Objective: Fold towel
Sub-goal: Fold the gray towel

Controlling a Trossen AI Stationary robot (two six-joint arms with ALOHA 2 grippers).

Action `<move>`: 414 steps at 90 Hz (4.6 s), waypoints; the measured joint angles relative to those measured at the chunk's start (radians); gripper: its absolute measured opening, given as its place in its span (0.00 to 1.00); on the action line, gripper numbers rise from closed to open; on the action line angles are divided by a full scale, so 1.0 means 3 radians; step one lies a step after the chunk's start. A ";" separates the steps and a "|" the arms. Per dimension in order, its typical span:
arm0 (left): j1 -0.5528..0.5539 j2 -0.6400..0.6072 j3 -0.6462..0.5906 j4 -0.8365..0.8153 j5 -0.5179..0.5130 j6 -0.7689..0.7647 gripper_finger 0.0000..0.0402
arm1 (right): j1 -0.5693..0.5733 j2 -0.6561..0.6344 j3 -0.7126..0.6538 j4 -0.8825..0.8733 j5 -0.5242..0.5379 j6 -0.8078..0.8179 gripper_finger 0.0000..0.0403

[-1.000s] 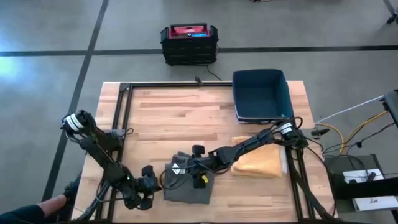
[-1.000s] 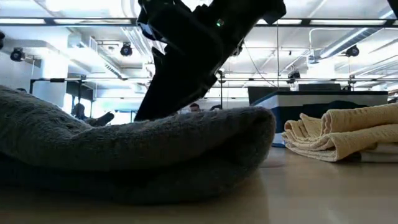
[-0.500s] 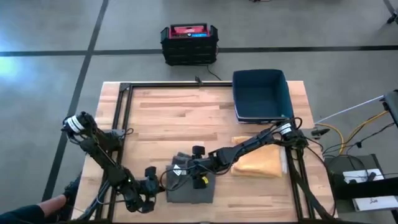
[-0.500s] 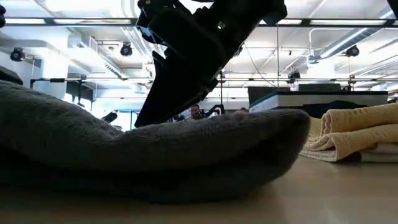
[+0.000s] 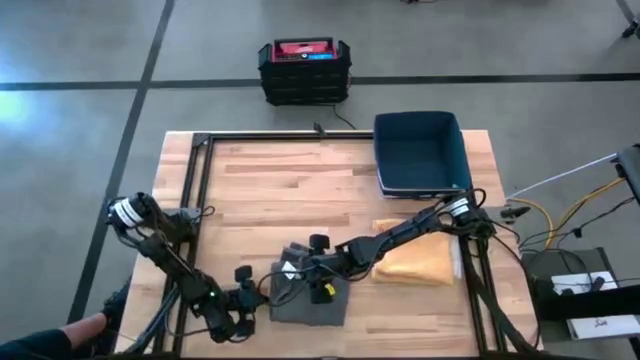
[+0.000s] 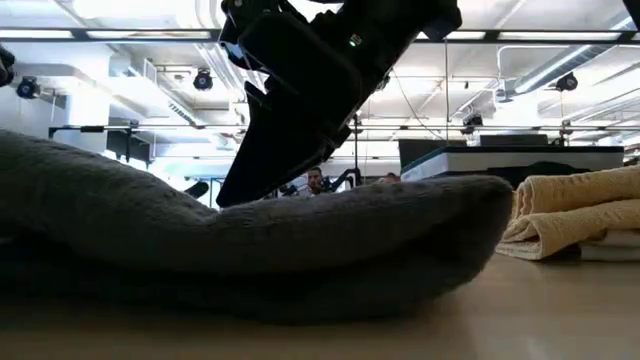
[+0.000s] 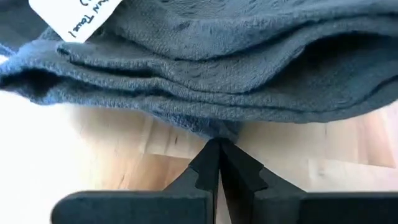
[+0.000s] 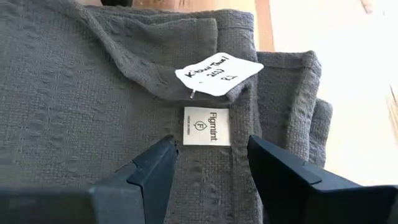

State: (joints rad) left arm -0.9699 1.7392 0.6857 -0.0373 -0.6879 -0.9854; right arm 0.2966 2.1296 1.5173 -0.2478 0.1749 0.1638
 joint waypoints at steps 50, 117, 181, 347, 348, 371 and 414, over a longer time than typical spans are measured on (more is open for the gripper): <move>0.0005 -0.0016 -0.0004 -0.0004 0.0033 -0.0014 0.00 | -0.0113 0.0225 -0.0002 0.0066 0.0015 -0.0093 0.38; 0.0008 -0.0009 -0.0019 0.0008 -0.0023 -0.0063 0.00 | -0.0108 -0.0204 -0.0003 -0.0566 0.0391 0.0062 0.01; 0.0010 -0.0010 -0.0023 0.0040 -0.0033 -0.0002 0.00 | -0.0160 0.0238 0.0163 0.0432 0.0043 -0.0728 0.56; 0.0231 -0.0237 -0.0024 -0.0174 -0.0289 0.0370 0.00 | -0.0249 -0.0285 0.0155 -0.0246 0.0287 -0.0641 0.00; 0.0234 -0.0234 -0.0024 -0.0177 -0.0280 0.0370 0.00 | -0.0252 -0.0285 0.0155 -0.0247 0.0307 -0.0644 0.00; 0.0238 -0.0180 -0.0023 -0.0226 -0.0090 0.0232 0.00 | -0.0366 -0.0068 0.0136 -0.0299 0.0292 -0.0376 0.00; 0.0237 -0.0830 0.0661 -0.1562 -0.0276 0.0461 0.00 | -0.0359 -0.0202 0.0898 -0.1151 0.0290 -0.0608 0.51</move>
State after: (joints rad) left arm -0.8988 1.4904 0.8839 -0.5058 -0.7707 -0.8471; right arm 0.1890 2.0689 1.7867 -0.5931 0.2619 -0.0185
